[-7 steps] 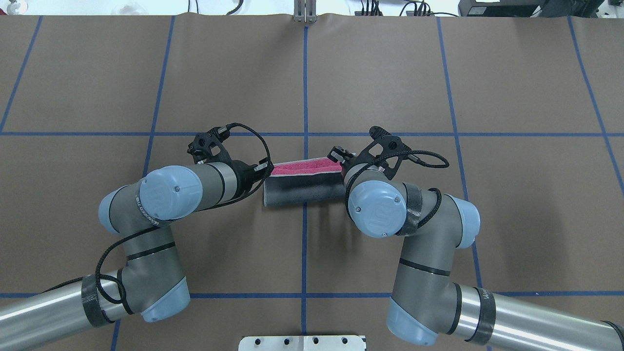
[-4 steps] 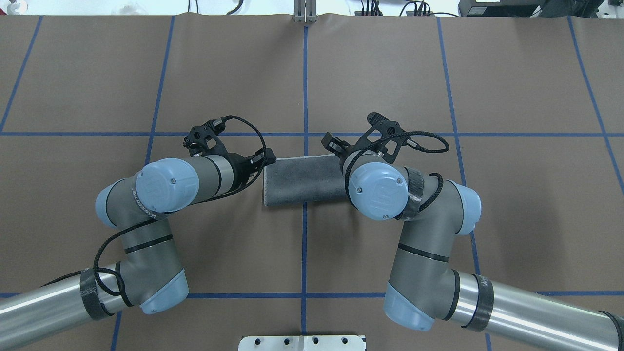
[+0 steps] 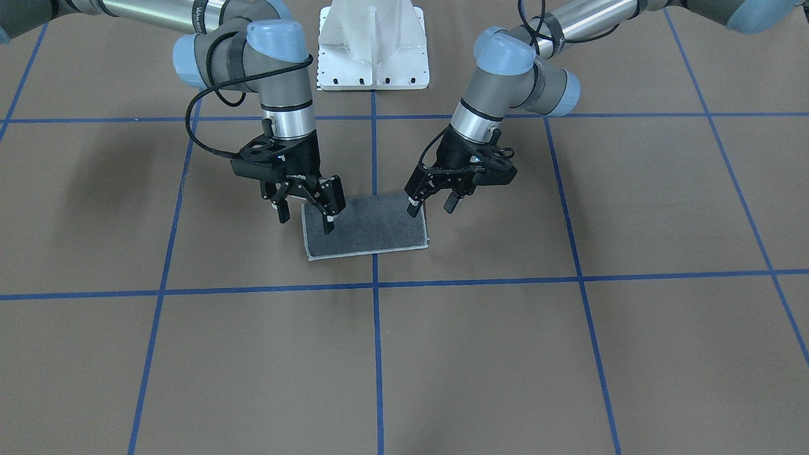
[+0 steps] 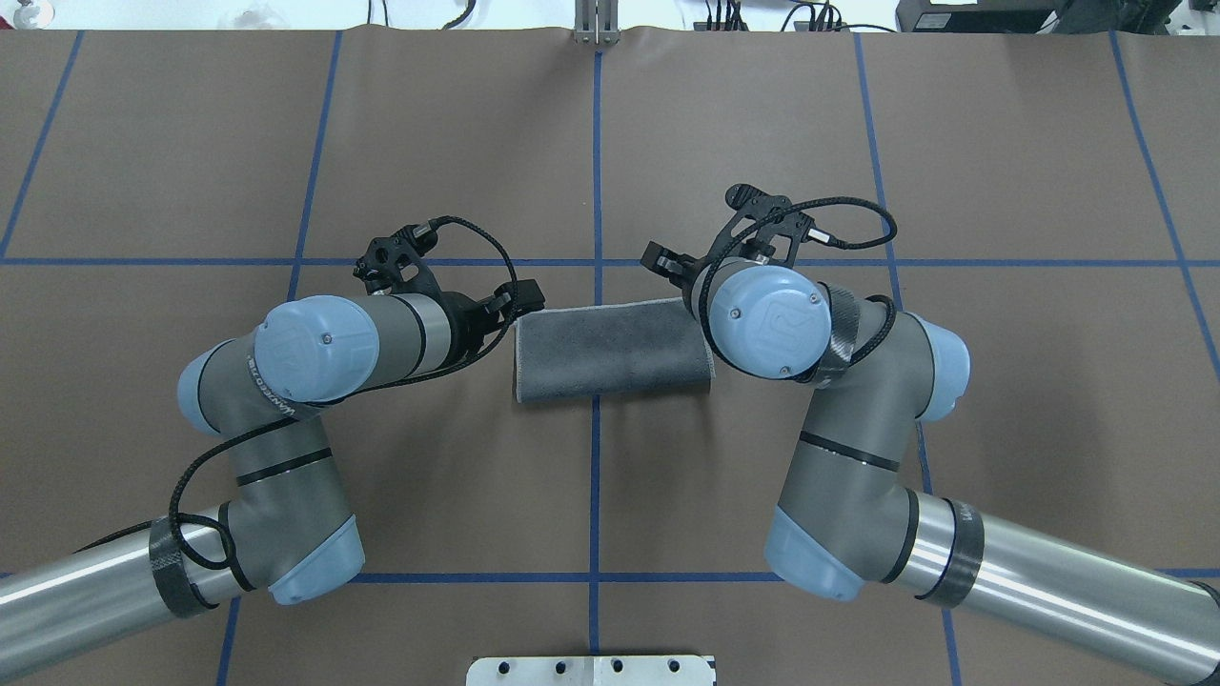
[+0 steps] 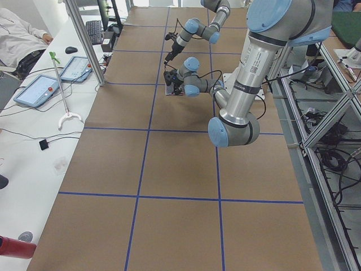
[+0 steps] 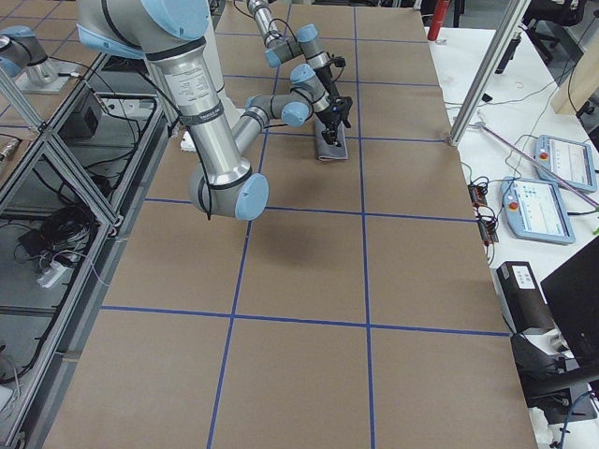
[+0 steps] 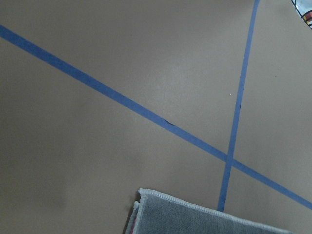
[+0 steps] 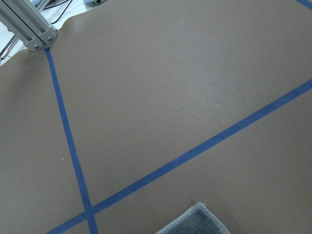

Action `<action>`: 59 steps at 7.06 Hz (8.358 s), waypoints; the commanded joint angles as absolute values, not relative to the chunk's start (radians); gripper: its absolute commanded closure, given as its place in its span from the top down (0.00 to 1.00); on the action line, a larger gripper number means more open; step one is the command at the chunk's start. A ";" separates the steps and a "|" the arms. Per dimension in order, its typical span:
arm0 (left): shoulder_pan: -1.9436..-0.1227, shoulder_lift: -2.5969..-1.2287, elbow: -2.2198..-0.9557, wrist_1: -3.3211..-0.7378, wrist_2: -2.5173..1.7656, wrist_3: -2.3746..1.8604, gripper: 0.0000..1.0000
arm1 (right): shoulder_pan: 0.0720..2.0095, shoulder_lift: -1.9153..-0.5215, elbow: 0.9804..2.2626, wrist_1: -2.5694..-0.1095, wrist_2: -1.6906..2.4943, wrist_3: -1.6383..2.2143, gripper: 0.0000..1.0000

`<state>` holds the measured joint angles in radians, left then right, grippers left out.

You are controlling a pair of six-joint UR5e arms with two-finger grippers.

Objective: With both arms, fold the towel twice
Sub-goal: 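Lay the folded edge down on the far edge and open both grippers, then raise the right arm away while the left gripper grasps the folded strip's end, then hold the strip end closed with the left gripper, then lift the strip end with the left gripper and fold it over the other half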

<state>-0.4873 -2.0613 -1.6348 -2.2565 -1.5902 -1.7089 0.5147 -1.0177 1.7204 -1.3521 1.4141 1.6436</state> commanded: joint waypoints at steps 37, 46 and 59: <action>-0.403 -2.059 -1.594 -2.286 -1.649 -1.896 0.00 | 0.962 -1.167 1.784 -1.353 1.948 0.969 1.00; -0.230 -2.258 -1.540 -2.276 -1.608 -1.888 0.00 | 0.962 -1.170 1.784 -1.353 1.948 0.971 1.00; -0.271 -2.370 -1.471 -2.273 -1.595 -1.879 0.00 | 0.962 -1.175 1.790 -1.353 1.948 0.979 1.00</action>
